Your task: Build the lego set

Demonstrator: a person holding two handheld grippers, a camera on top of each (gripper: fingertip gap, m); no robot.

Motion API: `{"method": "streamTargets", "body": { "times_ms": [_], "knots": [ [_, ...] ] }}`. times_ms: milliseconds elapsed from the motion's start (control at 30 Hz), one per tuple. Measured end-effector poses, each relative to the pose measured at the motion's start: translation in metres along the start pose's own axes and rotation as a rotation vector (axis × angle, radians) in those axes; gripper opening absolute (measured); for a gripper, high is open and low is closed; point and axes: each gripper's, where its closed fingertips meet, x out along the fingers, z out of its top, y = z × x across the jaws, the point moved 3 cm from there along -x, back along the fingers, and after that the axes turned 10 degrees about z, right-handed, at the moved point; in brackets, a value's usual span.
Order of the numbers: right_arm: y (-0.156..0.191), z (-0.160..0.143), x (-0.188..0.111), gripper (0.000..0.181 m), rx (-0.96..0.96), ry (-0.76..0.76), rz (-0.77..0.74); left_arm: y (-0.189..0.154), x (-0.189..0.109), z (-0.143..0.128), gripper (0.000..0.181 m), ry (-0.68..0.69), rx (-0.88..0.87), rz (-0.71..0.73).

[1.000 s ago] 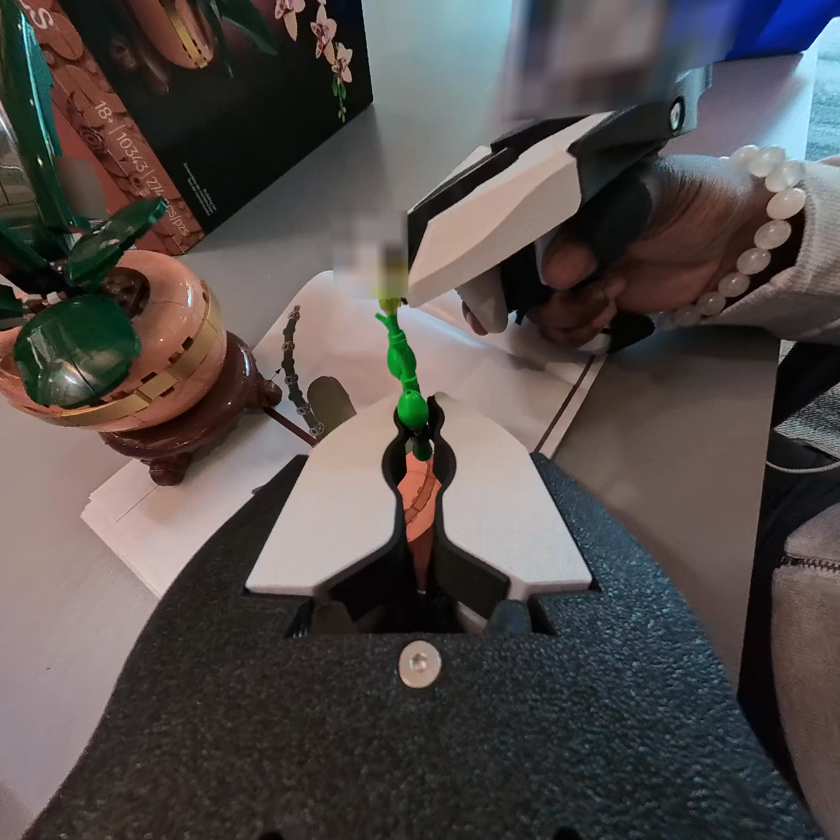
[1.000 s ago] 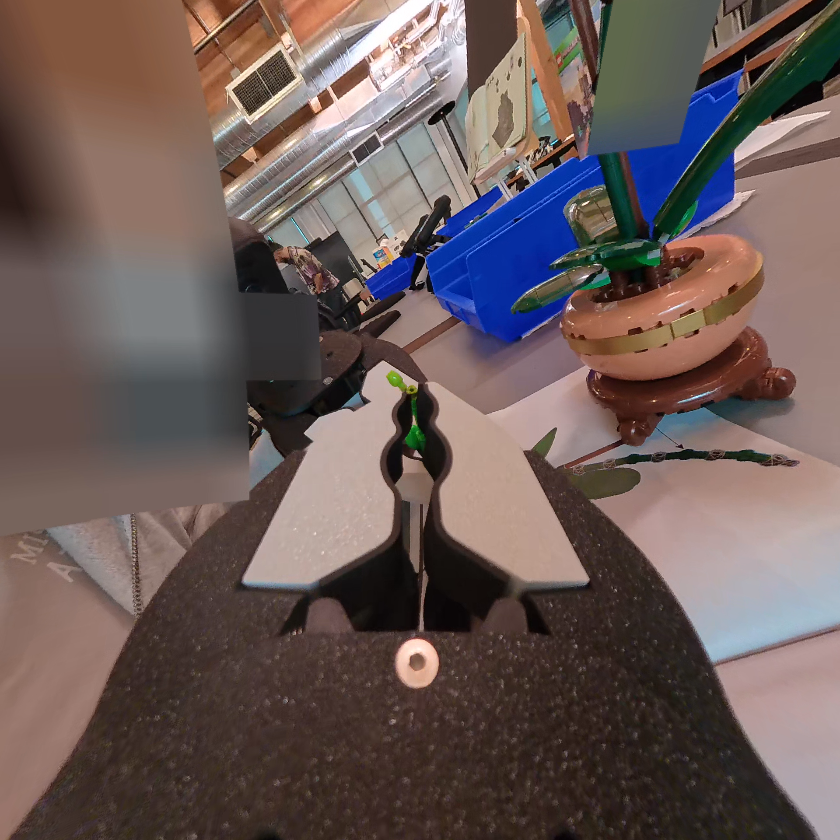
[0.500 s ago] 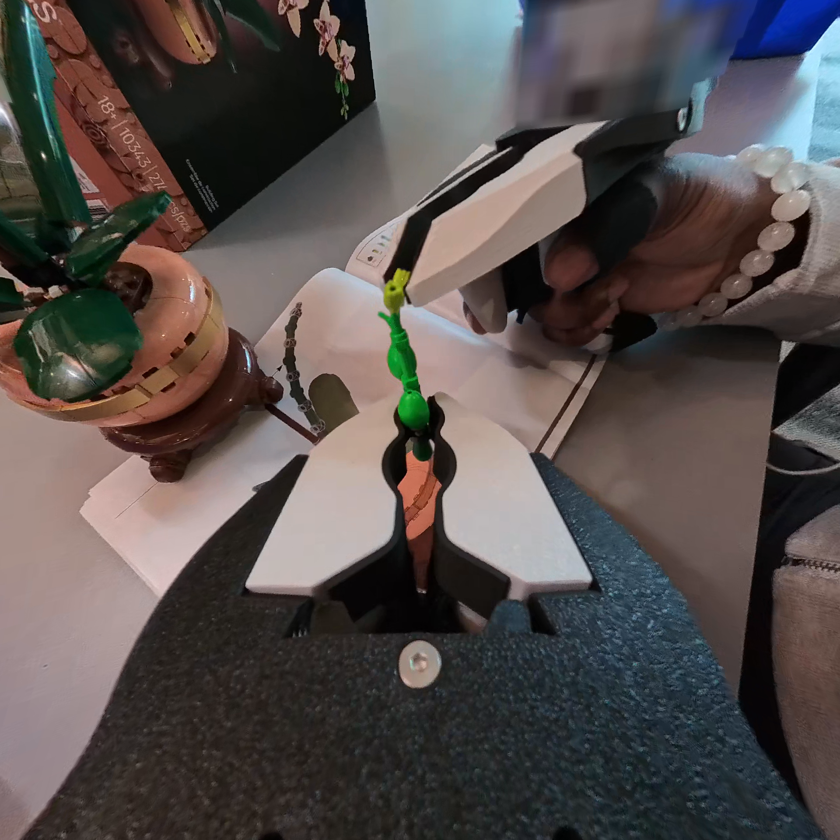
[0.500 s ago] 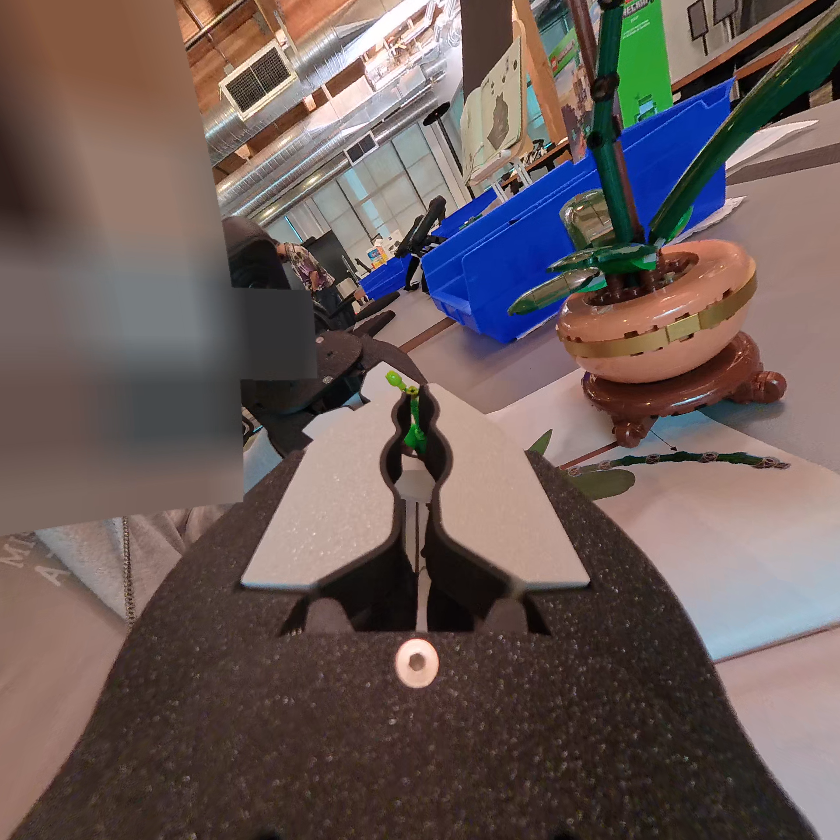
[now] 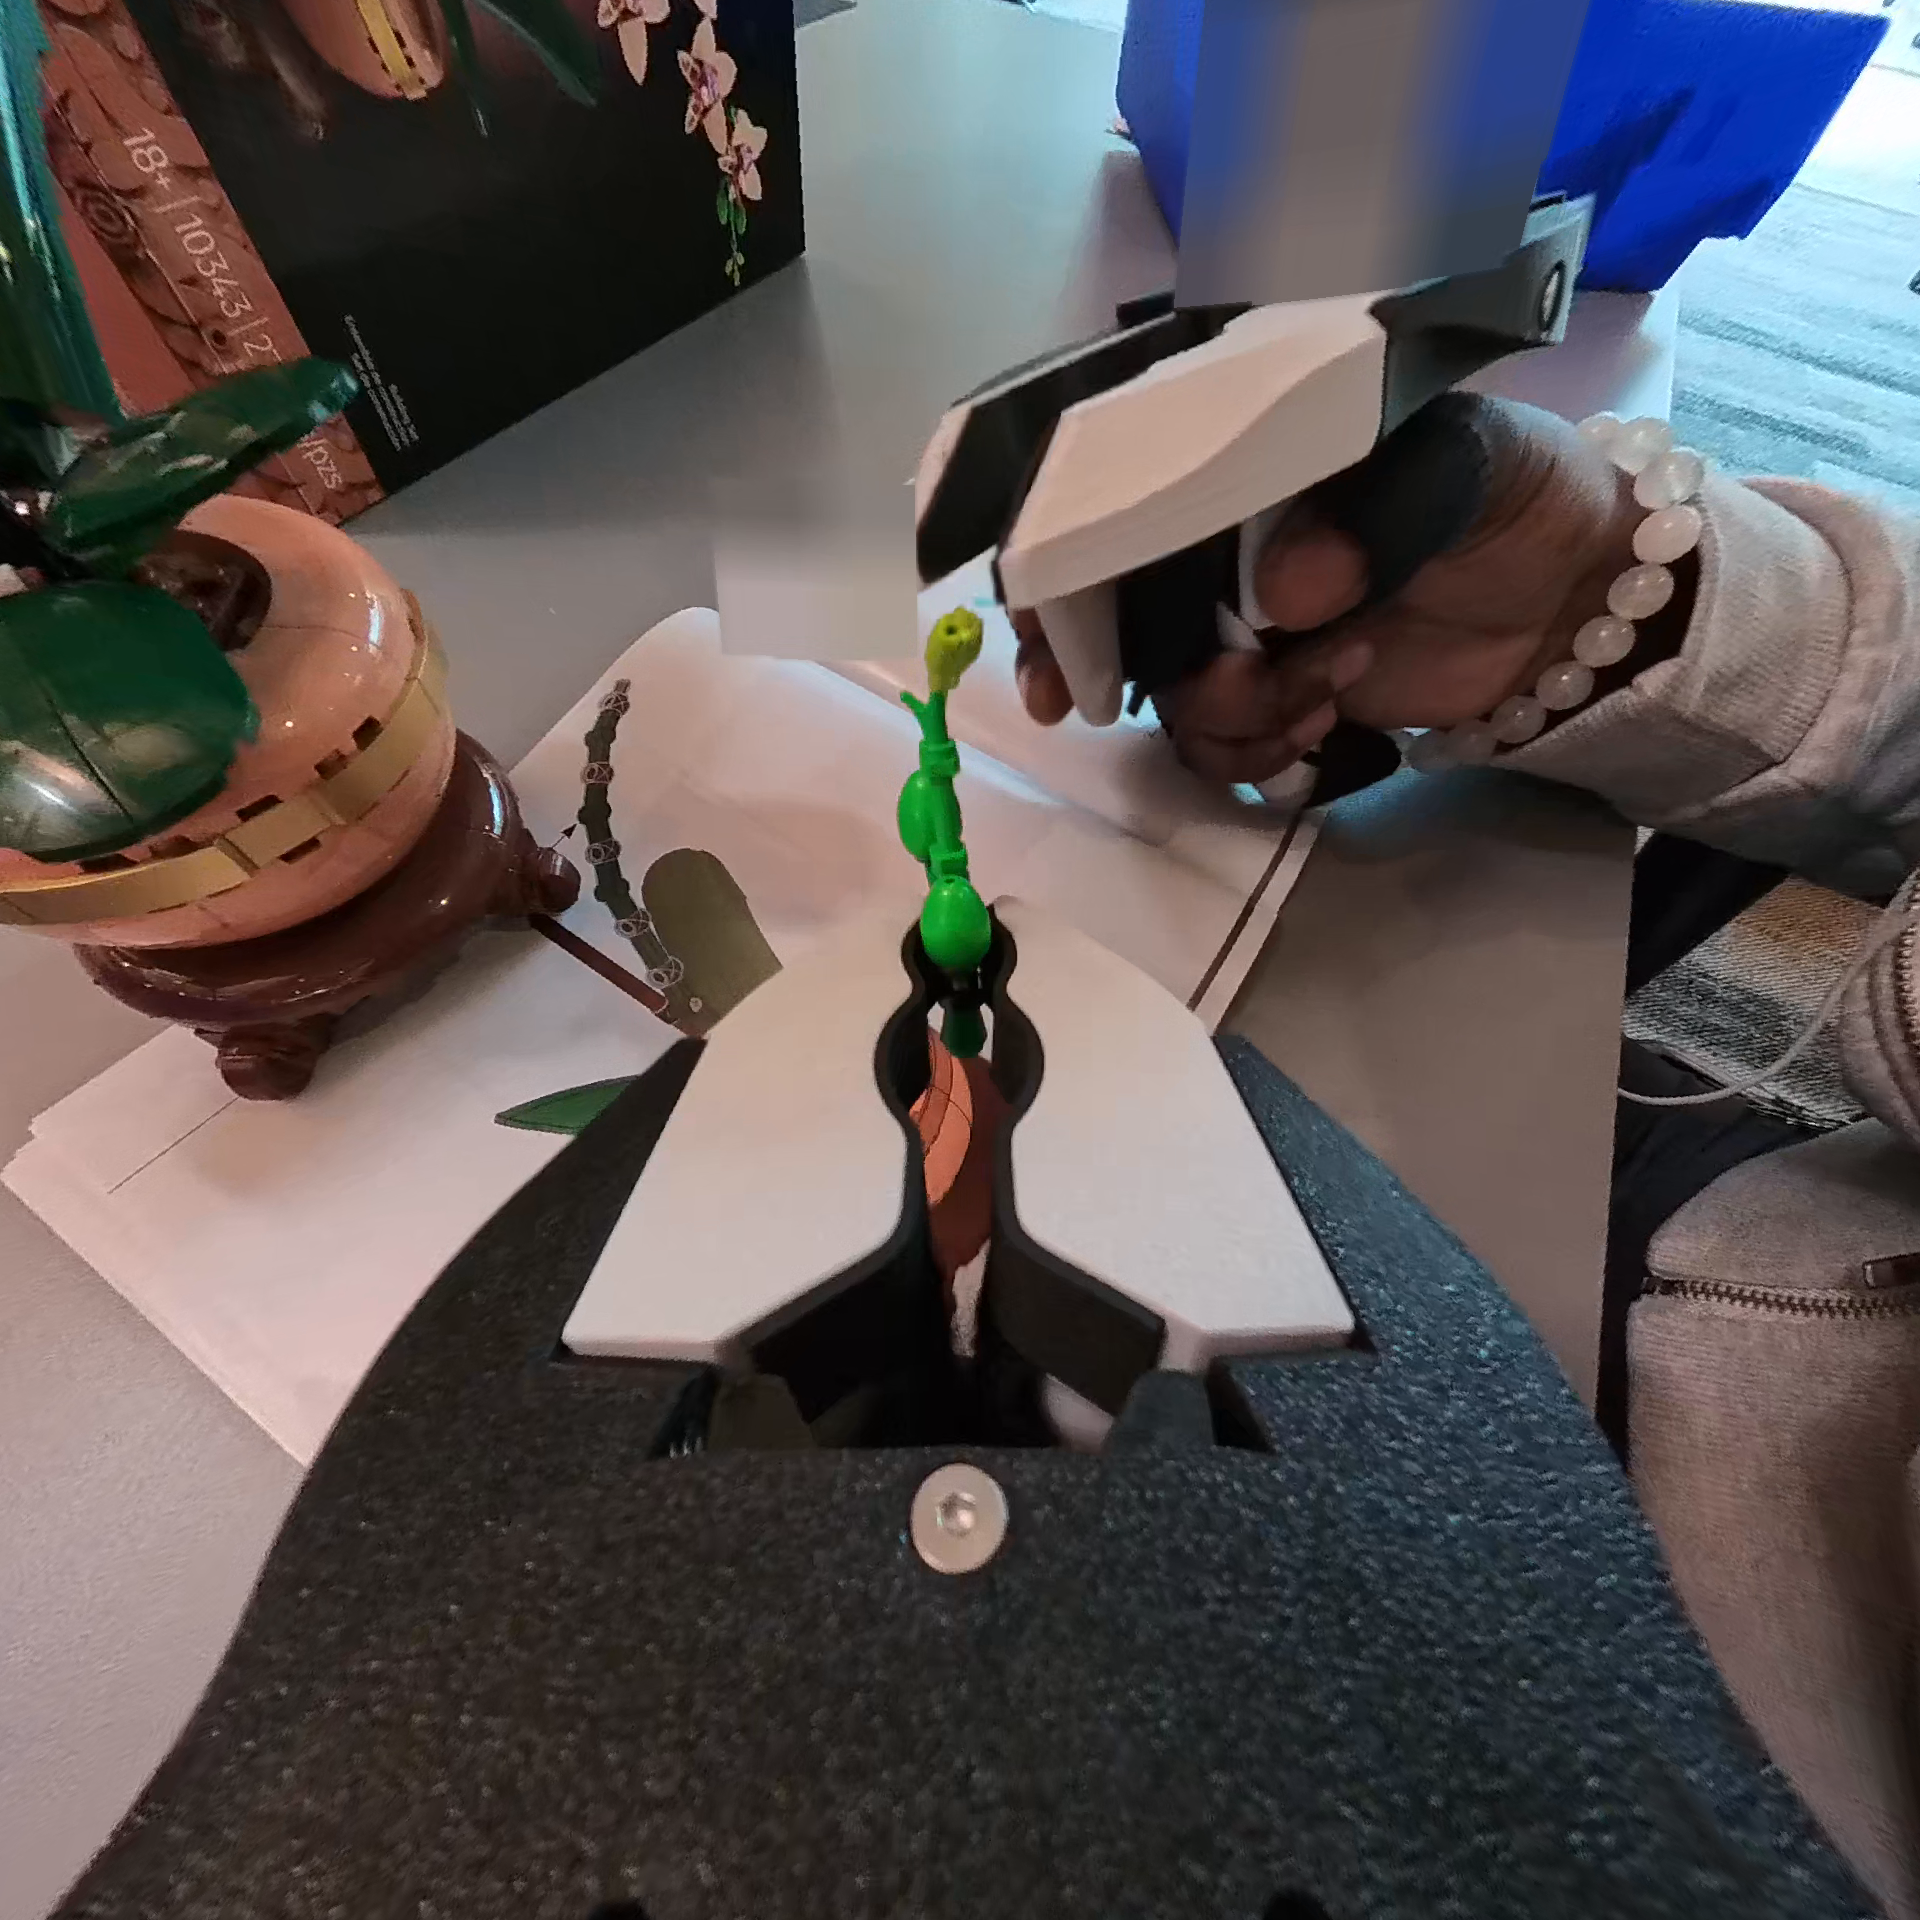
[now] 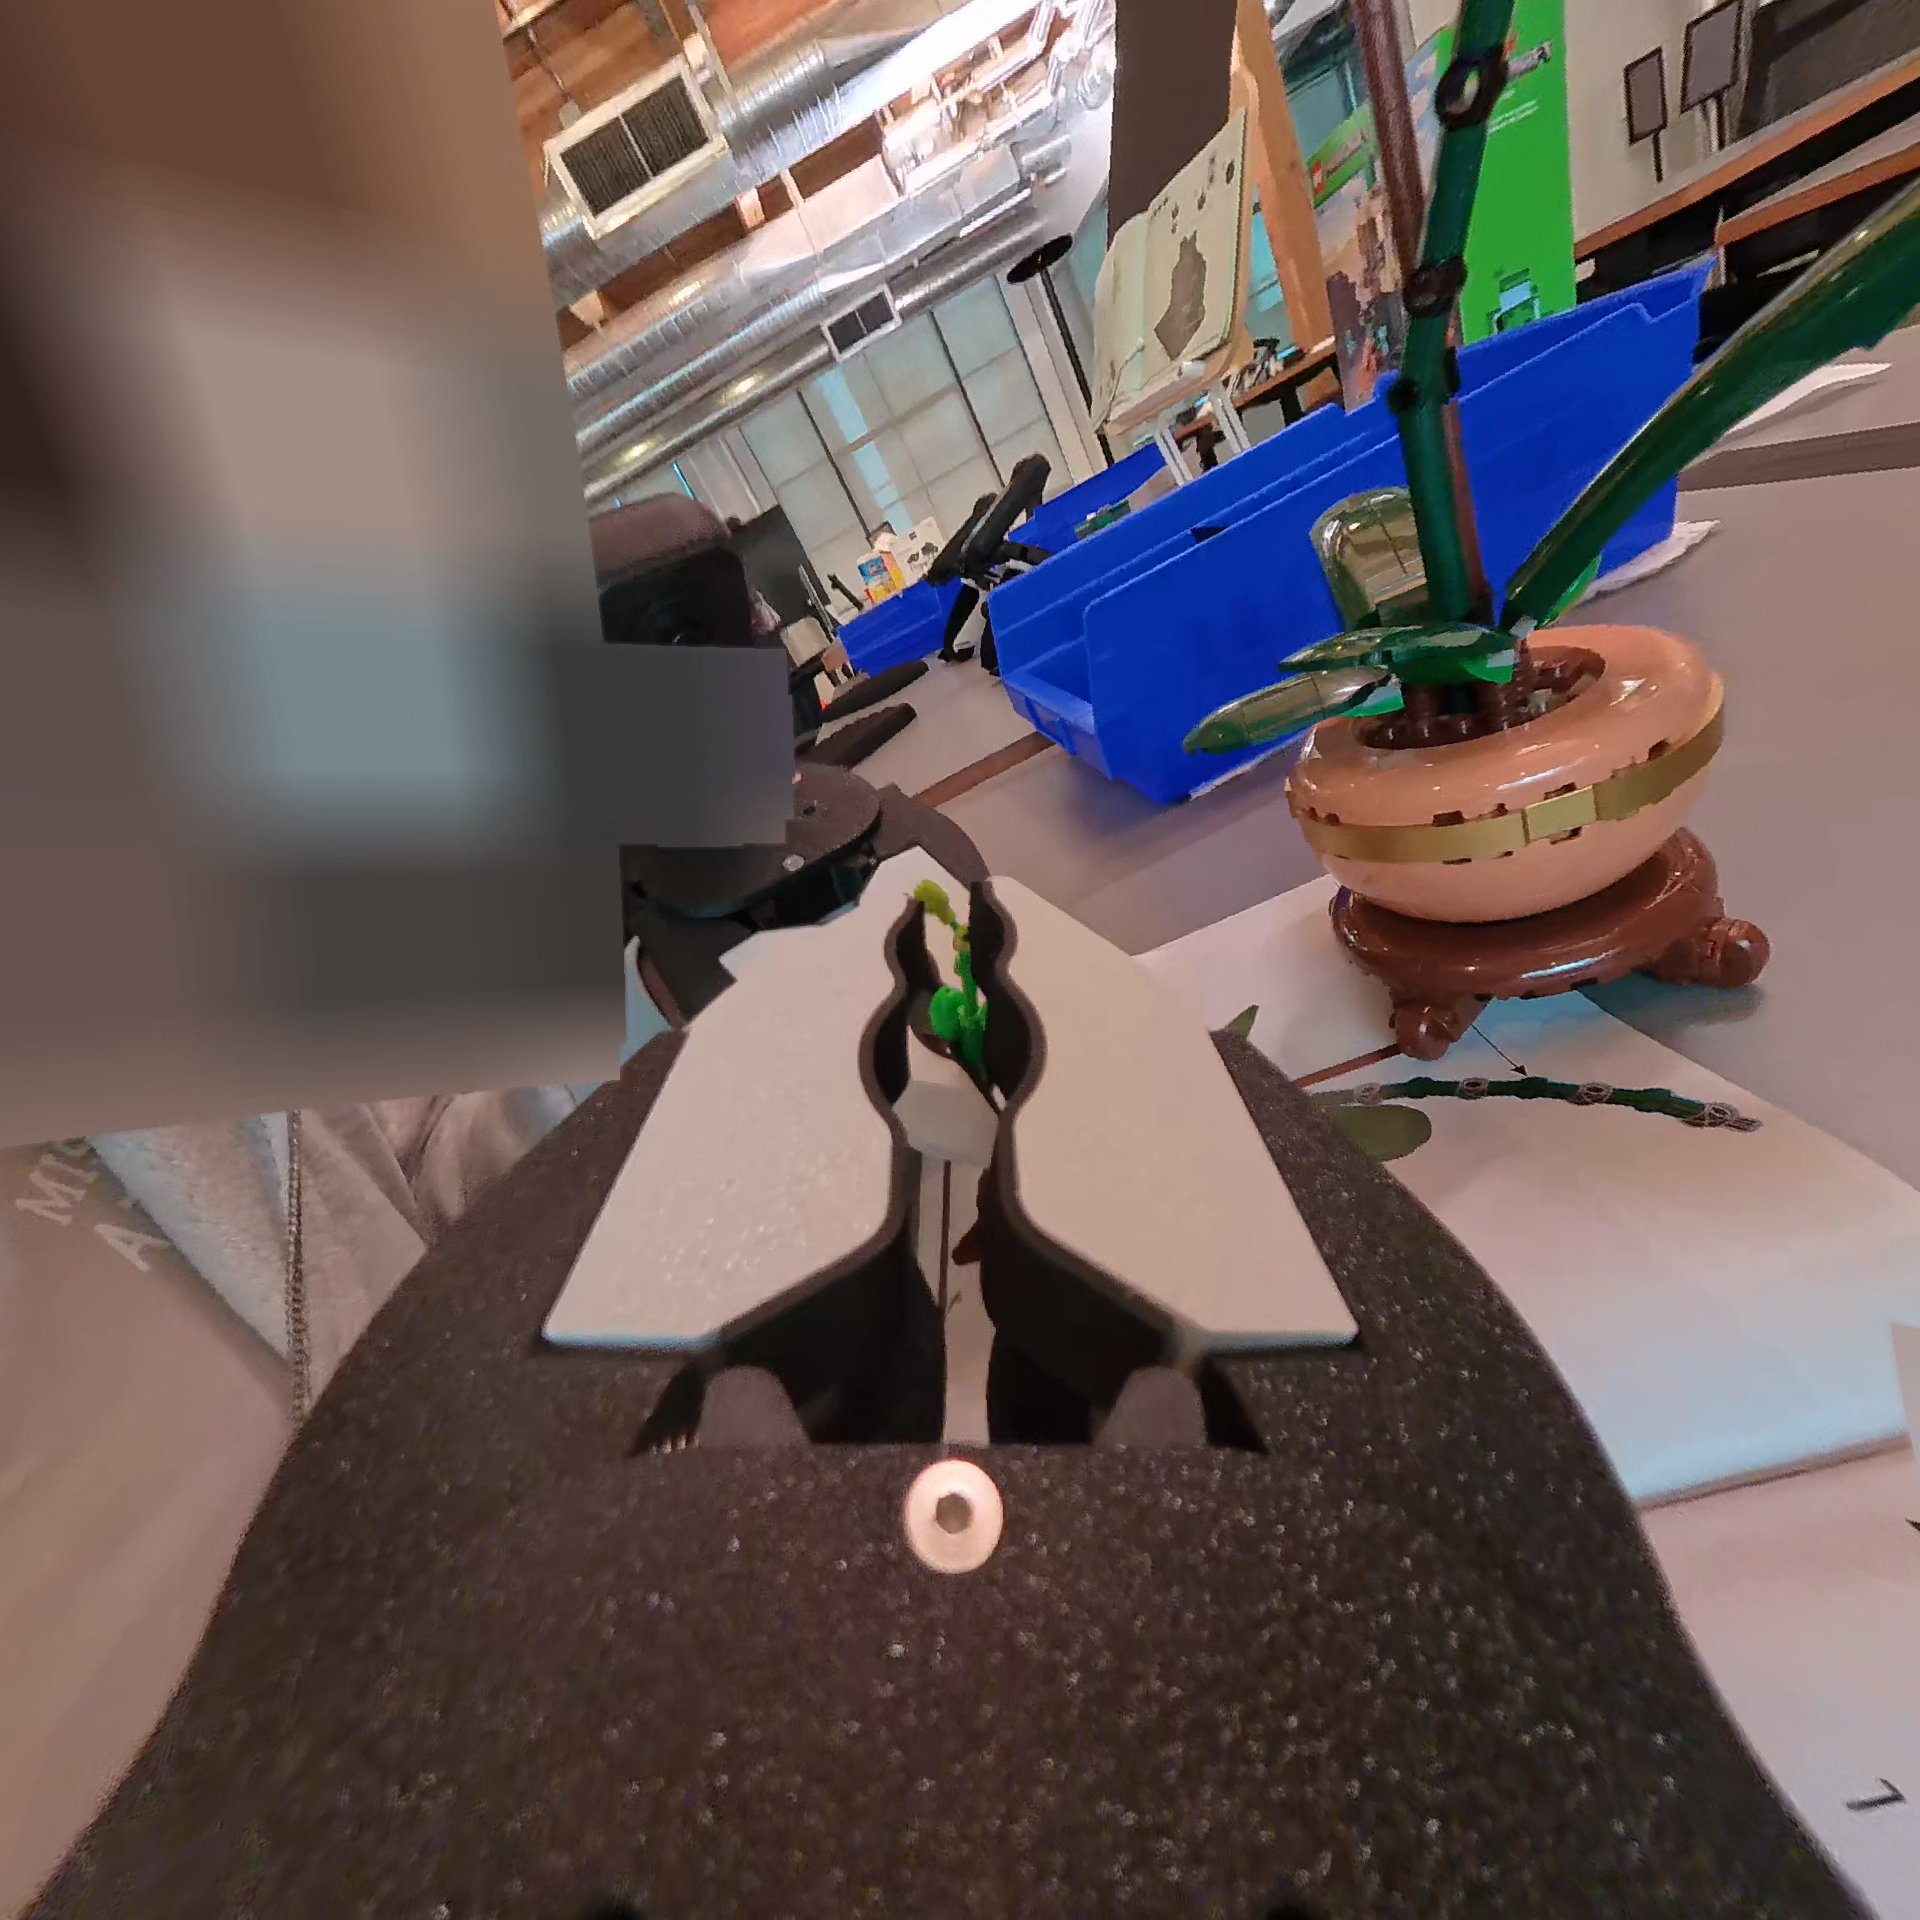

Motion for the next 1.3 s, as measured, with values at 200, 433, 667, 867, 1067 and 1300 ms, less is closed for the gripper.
{"method": "streamTargets", "body": {
  "times_ms": [200, 433, 667, 867, 1067, 1300],
  "knots": [
    [0.001, -0.010, -0.005, 0.010, -0.096, 0.213, 0.000, -0.004, 0.000, -0.007, 0.005, 0.049, -0.014, -0.070],
    [0.006, -0.023, -0.010, 0.009, -0.159, 0.382, 0.060, -0.017, 0.001, -0.016, 0.005, 0.130, 0.004, -0.179],
    [0.006, -0.024, -0.011, 0.004, -0.179, 0.393, 0.056, -0.020, 0.002, -0.019, 0.005, 0.151, 0.029, -0.182],
    [0.006, -0.031, -0.013, 0.003, -0.168, 0.461, 0.062, -0.024, 0.006, -0.026, 0.005, 0.208, 0.086, -0.172],
    [0.005, -0.033, -0.013, 0.003, -0.154, 0.465, 0.062, -0.024, 0.008, -0.029, 0.006, 0.242, 0.080, -0.173],
    [0.005, -0.029, -0.014, 0.003, -0.131, 0.423, 0.066, -0.023, 0.006, -0.027, 0.025, 0.223, 0.039, -0.188]
  ]
}}
